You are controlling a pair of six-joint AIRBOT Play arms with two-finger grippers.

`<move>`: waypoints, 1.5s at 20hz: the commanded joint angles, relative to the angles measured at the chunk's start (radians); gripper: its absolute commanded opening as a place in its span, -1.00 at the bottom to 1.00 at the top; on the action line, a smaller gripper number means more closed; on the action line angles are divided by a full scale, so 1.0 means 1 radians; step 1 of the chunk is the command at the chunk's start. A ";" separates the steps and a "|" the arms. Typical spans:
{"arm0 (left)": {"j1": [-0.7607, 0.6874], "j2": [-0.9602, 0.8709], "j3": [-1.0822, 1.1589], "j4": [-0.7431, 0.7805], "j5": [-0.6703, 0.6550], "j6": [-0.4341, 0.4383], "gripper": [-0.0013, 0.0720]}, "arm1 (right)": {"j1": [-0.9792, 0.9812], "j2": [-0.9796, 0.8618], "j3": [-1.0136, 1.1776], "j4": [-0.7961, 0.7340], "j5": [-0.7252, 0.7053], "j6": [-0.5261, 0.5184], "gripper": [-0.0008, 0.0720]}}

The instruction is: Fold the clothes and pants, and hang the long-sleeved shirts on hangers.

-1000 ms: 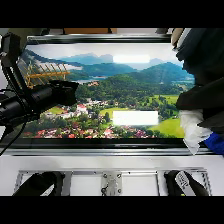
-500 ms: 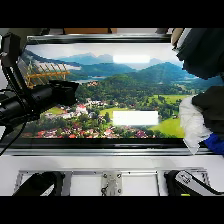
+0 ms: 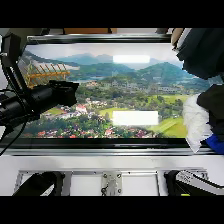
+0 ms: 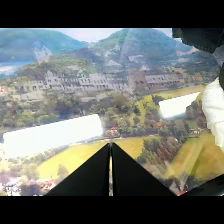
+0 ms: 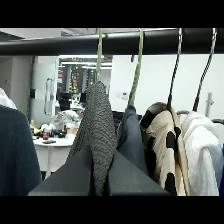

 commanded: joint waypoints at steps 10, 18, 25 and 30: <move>0.000 0.001 0.000 0.000 -0.023 0.002 -0.92 | -0.002 -0.010 0.000 0.003 0.049 0.001 -0.90; 0.000 0.001 0.000 0.000 -0.023 0.002 -0.92 | -0.002 0.054 0.000 0.004 0.136 0.001 0.43; 0.000 0.001 0.000 0.001 -0.023 0.002 -0.92 | 0.000 0.193 0.000 0.117 0.812 0.002 0.43; 0.000 0.000 0.000 0.000 -0.024 0.002 -0.92 | 0.138 0.198 -0.037 0.142 1.174 0.222 0.43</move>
